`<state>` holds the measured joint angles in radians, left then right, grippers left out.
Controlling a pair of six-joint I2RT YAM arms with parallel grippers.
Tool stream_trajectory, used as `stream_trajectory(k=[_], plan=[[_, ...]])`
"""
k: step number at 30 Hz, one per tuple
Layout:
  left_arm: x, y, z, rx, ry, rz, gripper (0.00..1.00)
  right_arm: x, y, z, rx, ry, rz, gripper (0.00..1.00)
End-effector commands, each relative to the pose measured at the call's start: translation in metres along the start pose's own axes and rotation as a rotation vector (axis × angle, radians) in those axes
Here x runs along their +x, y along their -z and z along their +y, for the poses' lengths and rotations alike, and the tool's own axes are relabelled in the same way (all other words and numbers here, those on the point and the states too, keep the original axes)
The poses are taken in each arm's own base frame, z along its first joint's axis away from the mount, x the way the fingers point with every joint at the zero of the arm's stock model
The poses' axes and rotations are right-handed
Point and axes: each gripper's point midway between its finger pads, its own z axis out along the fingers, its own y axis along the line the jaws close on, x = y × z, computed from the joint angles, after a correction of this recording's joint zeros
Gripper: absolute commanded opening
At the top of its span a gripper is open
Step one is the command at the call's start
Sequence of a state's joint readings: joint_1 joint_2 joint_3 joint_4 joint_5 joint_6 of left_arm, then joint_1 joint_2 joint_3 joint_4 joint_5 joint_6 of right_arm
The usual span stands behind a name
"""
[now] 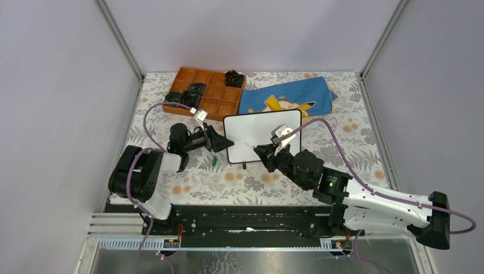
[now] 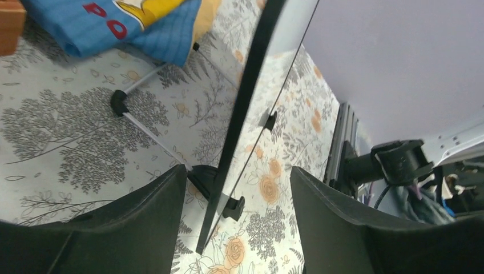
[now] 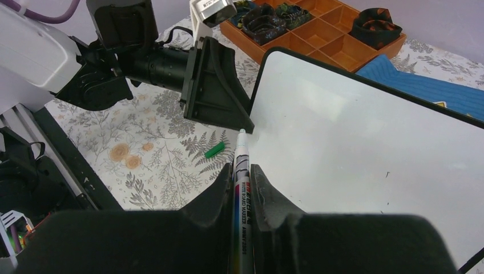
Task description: Write a sentence on the whiteboard
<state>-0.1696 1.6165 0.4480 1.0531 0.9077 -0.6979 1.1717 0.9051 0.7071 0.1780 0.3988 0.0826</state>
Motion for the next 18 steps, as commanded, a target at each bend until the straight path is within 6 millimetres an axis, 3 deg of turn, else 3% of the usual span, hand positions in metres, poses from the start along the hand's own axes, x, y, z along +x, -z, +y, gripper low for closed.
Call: stream_trajectory(k=[1, 11, 18], plan=[[0.007, -0.002, 0.016, -0.084, -0.106, 0.043, 0.72, -0.018, -0.001, 0.007, -0.021, -0.038, -0.062, 0.00], [0.012, -0.002, 0.033, -0.163, -0.100, 0.065, 0.66, -0.014, -0.003, 0.006, -0.011, -0.047, -0.058, 0.00], [0.011, -0.001, 0.035, -0.180, -0.113, 0.066, 0.64, -0.009, -0.008, 0.006, 0.003, -0.048, -0.054, 0.00]])
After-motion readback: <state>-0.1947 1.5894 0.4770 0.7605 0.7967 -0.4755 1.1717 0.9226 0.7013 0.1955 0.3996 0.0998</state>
